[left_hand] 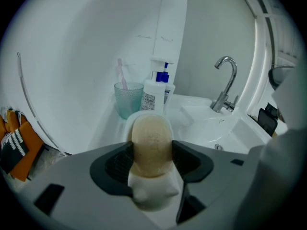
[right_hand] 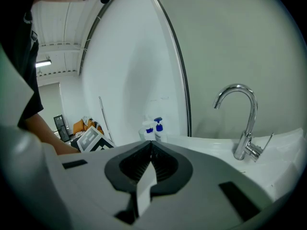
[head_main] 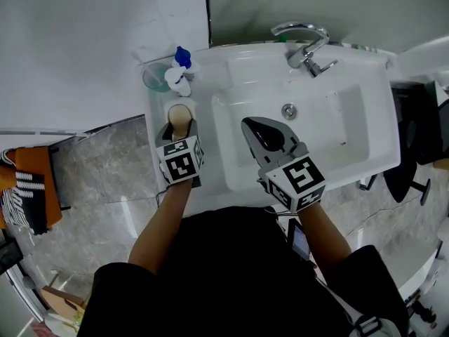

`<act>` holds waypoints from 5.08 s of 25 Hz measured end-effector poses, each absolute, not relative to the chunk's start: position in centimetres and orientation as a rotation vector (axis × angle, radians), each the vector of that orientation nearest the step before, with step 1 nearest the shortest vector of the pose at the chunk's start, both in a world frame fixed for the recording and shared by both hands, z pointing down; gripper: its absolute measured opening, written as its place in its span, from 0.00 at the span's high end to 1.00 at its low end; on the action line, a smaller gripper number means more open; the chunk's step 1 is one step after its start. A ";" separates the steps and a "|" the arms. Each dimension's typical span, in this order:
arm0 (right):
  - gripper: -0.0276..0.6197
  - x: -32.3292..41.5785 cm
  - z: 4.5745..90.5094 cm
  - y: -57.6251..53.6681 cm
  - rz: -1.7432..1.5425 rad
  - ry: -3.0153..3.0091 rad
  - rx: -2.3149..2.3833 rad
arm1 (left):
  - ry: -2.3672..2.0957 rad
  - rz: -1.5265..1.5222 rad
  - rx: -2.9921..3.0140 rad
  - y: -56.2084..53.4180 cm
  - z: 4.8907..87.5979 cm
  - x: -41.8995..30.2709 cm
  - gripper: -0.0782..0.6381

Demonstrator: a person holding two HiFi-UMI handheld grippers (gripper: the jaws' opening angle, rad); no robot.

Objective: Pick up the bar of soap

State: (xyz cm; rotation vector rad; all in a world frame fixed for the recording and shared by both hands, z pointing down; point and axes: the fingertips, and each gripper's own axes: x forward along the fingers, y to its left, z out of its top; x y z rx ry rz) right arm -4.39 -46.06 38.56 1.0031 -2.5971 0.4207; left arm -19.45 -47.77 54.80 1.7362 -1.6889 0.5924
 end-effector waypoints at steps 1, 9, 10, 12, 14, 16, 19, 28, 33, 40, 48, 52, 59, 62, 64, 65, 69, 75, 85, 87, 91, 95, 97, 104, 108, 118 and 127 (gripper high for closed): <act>0.95 -4.4 38.6 -46.0 0.421 -2.596 1.001 | -1.687 0.586 1.742 -47.8 54.8 -19.5 0.51; 0.95 -4.6 38.4 -46.0 0.411 -2.608 0.997 | -1.666 0.574 1.803 -47.9 54.6 -19.6 0.52; 0.95 -4.6 38.4 -45.9 0.411 -2.607 0.996 | -1.656 0.580 1.807 -47.9 54.7 -19.6 0.52; 0.95 -4.6 38.3 -45.9 0.408 -2.607 0.996 | -1.645 0.593 1.814 -47.9 54.7 -19.7 0.52; 0.95 -4.6 38.2 -45.9 0.407 -2.608 0.997 | -1.639 0.590 1.815 -47.8 54.6 -19.8 0.52; 0.95 -4.6 38.2 -45.9 0.408 -2.605 1.000 | -1.637 0.567 1.815 -47.7 54.4 -20.0 0.52; 0.95 -4.7 38.2 -45.9 0.405 -2.605 0.999 | -1.638 0.534 1.826 -47.7 53.9 -20.2 0.52; 0.95 -5.3 37.3 -46.0 0.358 -2.623 0.992 | -1.655 0.451 1.921 -47.2 50.6 -20.5 0.52; 0.95 -5.4 36.3 -45.8 0.332 -2.643 0.994 | -1.723 0.346 2.049 -46.5 44.6 -21.4 0.52; 0.95 -5.7 33.9 -45.3 0.259 -2.696 0.994 | -1.813 0.158 2.284 -44.2 33.4 -22.3 0.52; 0.95 -6.1 30.5 -44.3 0.149 -2.724 1.021 | -1.873 -0.031 2.470 -40.1 24.1 -23.4 0.52; 0.95 -6.5 29.3 -43.8 0.121 -2.710 1.065 | -1.852 -0.095 2.545 -39.0 21.7 -24.2 0.52; 0.95 -7.5 29.9 -42.1 0.111 -2.630 1.108 | -1.801 -0.128 2.635 -37.1 21.0 -25.3 0.52; 0.95 -7.5 30.1 -40.9 0.100 -2.610 1.104 | -1.775 -0.153 2.644 -35.8 21.1 -25.2 0.52; 0.95 -7.4 29.9 -40.1 0.090 -2.623 1.108 | -1.768 -0.159 2.634 -34.8 21.4 -24.9 0.52; 0.95 -7.2 29.9 -39.6 0.088 -2.628 1.106 | -1.767 -0.151 2.625 -34.2 21.6 -24.6 0.52; 0.95 -6.2 30.0 -37.5 0.074 -2.637 1.086 | -1.768 -0.124 2.589 -31.5 21.9 -23.3 0.52; 0.95 -2.8 27.8 -33.2 0.000 -2.714 1.080 | -1.813 -0.161 2.561 -26.2 20.8 -19.6 0.52; 0.95 5.3 25.5 -23.6 -0.091 -2.795 1.126 | -1.808 -0.177 2.489 -16.8 22.0 -11.6 0.52; 0.95 6.3 25.0 -21.7 -0.112 -2.813 1.119 | -1.821 -0.177 2.493 -14.7 21.9 -10.4 0.52; 0.95 7.7 24.3 -18.3 -0.140 -2.835 1.113 | -1.847 -0.180 2.487 -11.1 21.6 -8.9 0.52; 0.95 7.9 23.7 -17.2 -0.134 -2.841 1.124 | -1.842 -0.177 2.502 -10.1 20.9 -8.5 0.52; 0.95 7.8 23.2 -16.6 -0.141 -2.842 1.132 | -1.831 -0.183 2.520 -9.6 20.4 -8.5 0.52; 0.95 6.2 22.7 -14.8 -0.146 -2.801 1.184 | -1.801 -0.182 2.596 -8.3 19.4 -10.0 0.52; 0.95 5.0 22.7 -13.9 -0.140 -2.771 1.224 | -1.770 -0.193 2.604 -7.8 19.5 -11.6 0.52; 0.95 3.5 23.0 -12.7 -0.133 -2.757 1.252 | -1.750 -0.185 2.598 -7.0 20.1 -13.1 0.52; 0.95 3.4 23.2 -14.0 -0.117 -2.743 1.254 | -1.756 -0.181 2.587 -7.9 20.1 -13.0 0.52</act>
